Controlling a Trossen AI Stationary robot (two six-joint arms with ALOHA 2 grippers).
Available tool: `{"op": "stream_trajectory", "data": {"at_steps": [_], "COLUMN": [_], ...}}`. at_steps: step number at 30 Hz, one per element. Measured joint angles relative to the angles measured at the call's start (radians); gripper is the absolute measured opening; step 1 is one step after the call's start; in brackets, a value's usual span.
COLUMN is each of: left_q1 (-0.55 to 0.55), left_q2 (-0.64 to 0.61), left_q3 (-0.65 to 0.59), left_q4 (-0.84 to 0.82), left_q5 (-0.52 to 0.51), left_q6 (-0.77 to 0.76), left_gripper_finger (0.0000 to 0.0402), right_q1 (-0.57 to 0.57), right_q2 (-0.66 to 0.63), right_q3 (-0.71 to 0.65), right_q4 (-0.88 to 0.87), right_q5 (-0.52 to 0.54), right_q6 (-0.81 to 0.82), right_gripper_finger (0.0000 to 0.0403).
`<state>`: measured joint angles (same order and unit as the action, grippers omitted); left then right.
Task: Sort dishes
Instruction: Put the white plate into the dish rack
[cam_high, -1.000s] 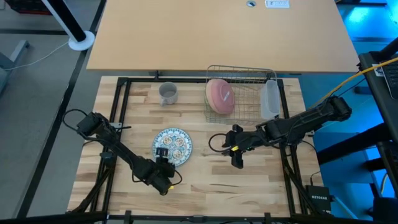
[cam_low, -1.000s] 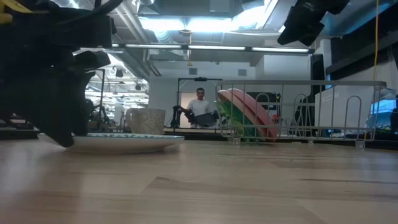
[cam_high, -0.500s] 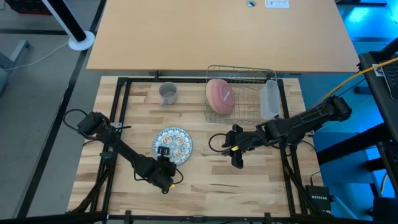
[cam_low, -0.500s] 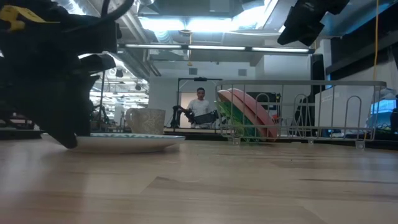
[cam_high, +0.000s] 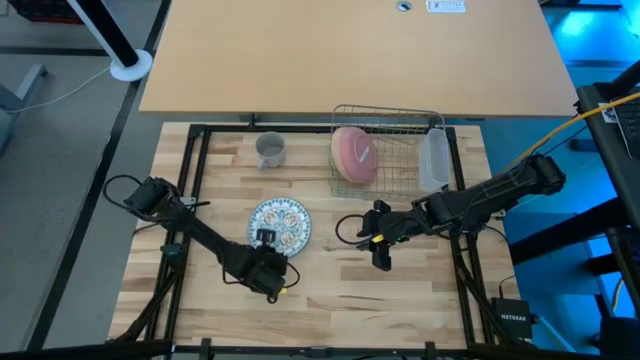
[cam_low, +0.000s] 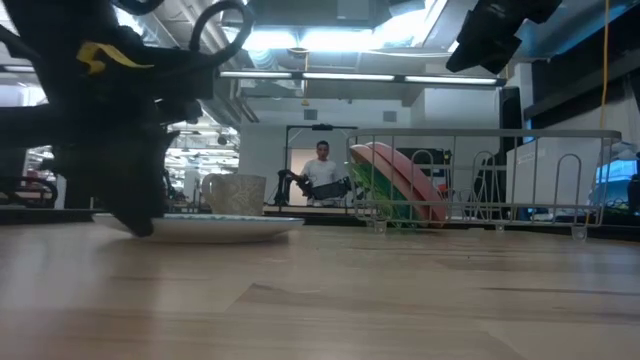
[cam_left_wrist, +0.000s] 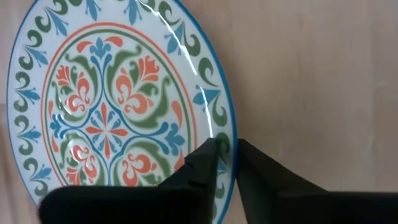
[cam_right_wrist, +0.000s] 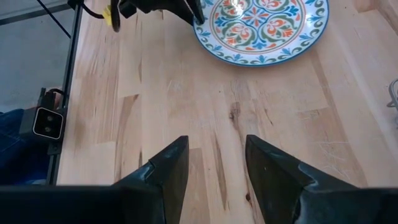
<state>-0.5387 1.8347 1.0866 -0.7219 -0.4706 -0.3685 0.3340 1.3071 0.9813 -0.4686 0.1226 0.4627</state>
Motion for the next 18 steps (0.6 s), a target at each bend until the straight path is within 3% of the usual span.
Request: {"op": "stream_trajectory", "data": {"at_steps": [5, 18], "left_q1": [0.012, 0.003], "left_q2": [0.0, -0.012], "left_q3": [0.0, 0.038], "left_q4": [-0.001, -0.011], "left_q5": [-0.012, 0.007], "left_q6": [-0.002, -0.071], "left_gripper_finger": [0.0008, 0.0002], "right_q1": [0.0, 0.0], "right_q2": [0.0, 0.0], "right_q3": [0.0, 0.0], "right_q4": [0.0, 0.051], "right_q5": [0.0, 0.0], "right_q6": [0.0, 0.0], "right_gripper_finger": [0.0163, 0.0163]}}
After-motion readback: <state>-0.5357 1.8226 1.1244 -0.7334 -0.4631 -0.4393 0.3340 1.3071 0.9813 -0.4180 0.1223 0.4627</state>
